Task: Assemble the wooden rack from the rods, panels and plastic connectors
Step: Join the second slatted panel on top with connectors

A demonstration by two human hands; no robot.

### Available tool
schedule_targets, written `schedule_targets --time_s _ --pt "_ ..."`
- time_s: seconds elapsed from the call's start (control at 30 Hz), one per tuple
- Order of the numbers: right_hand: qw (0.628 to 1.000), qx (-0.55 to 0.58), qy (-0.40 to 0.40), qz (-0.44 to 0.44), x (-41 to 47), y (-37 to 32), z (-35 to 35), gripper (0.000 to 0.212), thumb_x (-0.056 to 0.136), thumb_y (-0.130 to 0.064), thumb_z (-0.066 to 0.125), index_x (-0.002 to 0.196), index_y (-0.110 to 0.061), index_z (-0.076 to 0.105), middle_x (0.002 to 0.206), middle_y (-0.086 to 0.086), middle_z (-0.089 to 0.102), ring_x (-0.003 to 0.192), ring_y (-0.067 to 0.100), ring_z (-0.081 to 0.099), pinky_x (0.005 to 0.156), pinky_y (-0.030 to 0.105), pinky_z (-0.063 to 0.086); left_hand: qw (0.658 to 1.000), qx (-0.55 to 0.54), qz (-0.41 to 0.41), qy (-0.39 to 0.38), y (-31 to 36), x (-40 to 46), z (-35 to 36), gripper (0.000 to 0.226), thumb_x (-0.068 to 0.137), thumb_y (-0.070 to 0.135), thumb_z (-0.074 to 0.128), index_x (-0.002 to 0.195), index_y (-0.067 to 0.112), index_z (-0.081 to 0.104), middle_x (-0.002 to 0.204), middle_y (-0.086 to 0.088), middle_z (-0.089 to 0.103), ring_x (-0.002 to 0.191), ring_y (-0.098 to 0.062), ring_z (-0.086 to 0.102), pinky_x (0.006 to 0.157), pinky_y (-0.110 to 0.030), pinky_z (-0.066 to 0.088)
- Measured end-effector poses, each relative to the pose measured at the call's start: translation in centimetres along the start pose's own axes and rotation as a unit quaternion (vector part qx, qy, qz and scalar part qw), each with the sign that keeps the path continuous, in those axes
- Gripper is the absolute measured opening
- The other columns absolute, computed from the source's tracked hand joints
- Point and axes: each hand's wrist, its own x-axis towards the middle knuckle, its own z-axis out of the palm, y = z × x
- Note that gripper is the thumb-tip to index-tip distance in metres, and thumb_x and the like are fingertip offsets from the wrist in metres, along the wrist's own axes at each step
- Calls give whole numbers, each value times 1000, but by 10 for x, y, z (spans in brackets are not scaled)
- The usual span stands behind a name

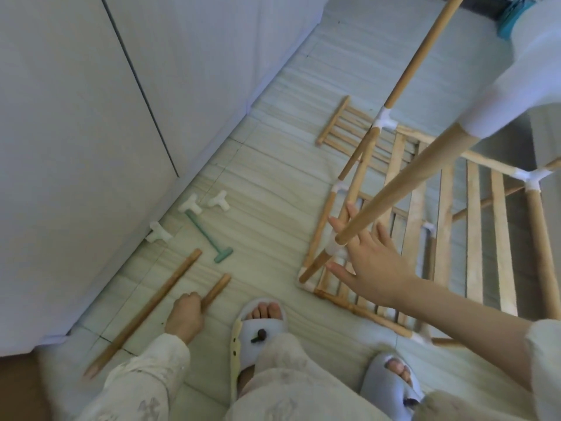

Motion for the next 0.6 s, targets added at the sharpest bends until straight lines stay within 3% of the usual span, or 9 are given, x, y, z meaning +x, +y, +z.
schedule_targets --time_s 0.1,0.2,0.33,0.4,0.47,0.5,0.53,0.6 --pt "1000 -12 -12 -2 -1 -1 -5 79 95 -55 29 144 -27 -25 153 5 -26 146 25 1 117 48 -1 997 -48 60 15 16 -6 -14 22 92 15 51 111 5 54 109 -13 55 98 -28 56 84 -31 44" --pt "999 -17 -32 -11 -4 -3 -15 81 95 -52 34 145 -26 -24 152 5 -29 146 26 3 118 45 5 967 -223 121 35 42 -25 -55 18 96 18 46 113 10 48 83 -9 56 72 -24 57 65 -36 50" --pt "997 6 -74 -12 -10 -4 -35 76 96 -47 39 150 -21 -9 155 1 -23 145 24 7 114 41 27 875 -463 131 54 78 -53 -128 25 100 19 39 122 11 46 68 -6 50 45 -11 48 44 -24 43" --pt "995 14 -98 -10 -18 -6 -46 73 97 -45 38 151 -18 -3 158 -2 -14 145 23 10 112 41 30 805 -574 148 39 94 -72 -163 25 101 19 37 122 8 47 63 -2 48 42 -8 42 40 -21 38" --pt "991 10 -133 9 -28 -8 -61 63 98 -45 35 149 -13 16 158 3 9 138 24 28 108 39 35 710 -682 174 -5 113 -97 -197 20 101 13 35 116 6 47 58 -2 48 41 -10 42 40 -21 36" --pt "989 16 -145 17 -34 -10 -67 53 99 -44 33 140 -10 36 148 8 33 126 23 44 100 37 40 670 -716 194 -24 123 -112 -214 18 101 9 34 112 6 46 57 -3 49 42 -12 43 41 -21 37" --pt "988 37 -151 20 -40 -11 -74 43 100 -43 32 118 -9 53 124 8 54 104 19 55 88 33 45 644 -731 223 -37 134 -128 -230 18 99 5 33 110 6 47 58 -4 49 44 -14 44 43 -22 38" --pt "983 134 -124 11 -55 -15 -90 39 101 -38 33 84 -11 57 79 0 57 70 11 53 66 25 42 615 -734 285 -40 153 -159 -257 21 98 3 34 106 9 51 65 -5 49 48 -14 46 46 -23 40"
